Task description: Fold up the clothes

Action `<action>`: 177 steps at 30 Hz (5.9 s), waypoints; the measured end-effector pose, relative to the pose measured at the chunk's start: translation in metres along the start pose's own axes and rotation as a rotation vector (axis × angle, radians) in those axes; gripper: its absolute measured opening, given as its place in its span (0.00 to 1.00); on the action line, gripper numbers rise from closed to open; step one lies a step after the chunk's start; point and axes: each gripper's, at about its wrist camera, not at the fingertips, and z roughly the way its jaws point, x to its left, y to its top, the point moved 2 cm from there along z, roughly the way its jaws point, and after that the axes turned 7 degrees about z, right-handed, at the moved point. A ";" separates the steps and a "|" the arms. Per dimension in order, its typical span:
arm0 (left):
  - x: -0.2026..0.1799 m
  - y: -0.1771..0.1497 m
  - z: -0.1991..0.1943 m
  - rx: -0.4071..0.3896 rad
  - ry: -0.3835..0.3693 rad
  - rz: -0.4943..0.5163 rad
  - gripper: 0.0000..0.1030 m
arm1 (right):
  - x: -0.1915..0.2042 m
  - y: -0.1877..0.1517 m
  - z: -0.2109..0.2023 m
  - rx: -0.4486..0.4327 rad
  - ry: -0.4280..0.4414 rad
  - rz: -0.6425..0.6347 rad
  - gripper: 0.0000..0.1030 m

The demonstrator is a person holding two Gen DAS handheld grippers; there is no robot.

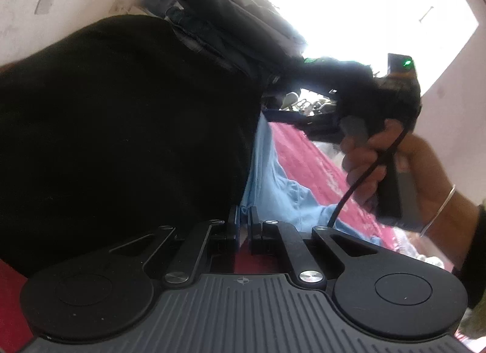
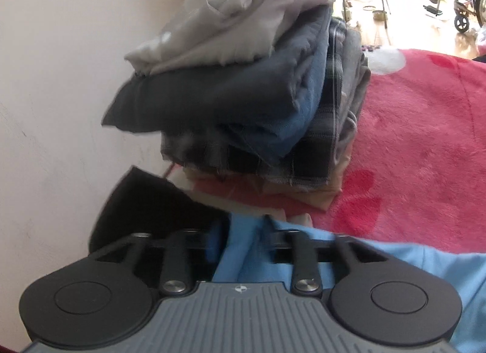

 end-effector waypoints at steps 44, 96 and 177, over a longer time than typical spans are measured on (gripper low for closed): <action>-0.257 -0.219 -0.048 0.852 -0.752 1.158 0.42 | -0.260 -0.443 -0.497 -0.398 -0.436 1.037 0.62; -0.284 -0.245 0.009 0.898 -0.765 1.003 0.42 | -0.447 -0.040 -0.321 -0.228 -0.962 0.267 0.05; -0.234 -0.217 -0.055 1.026 -0.700 1.112 0.47 | -0.159 -0.414 -0.374 0.041 -0.342 0.008 0.14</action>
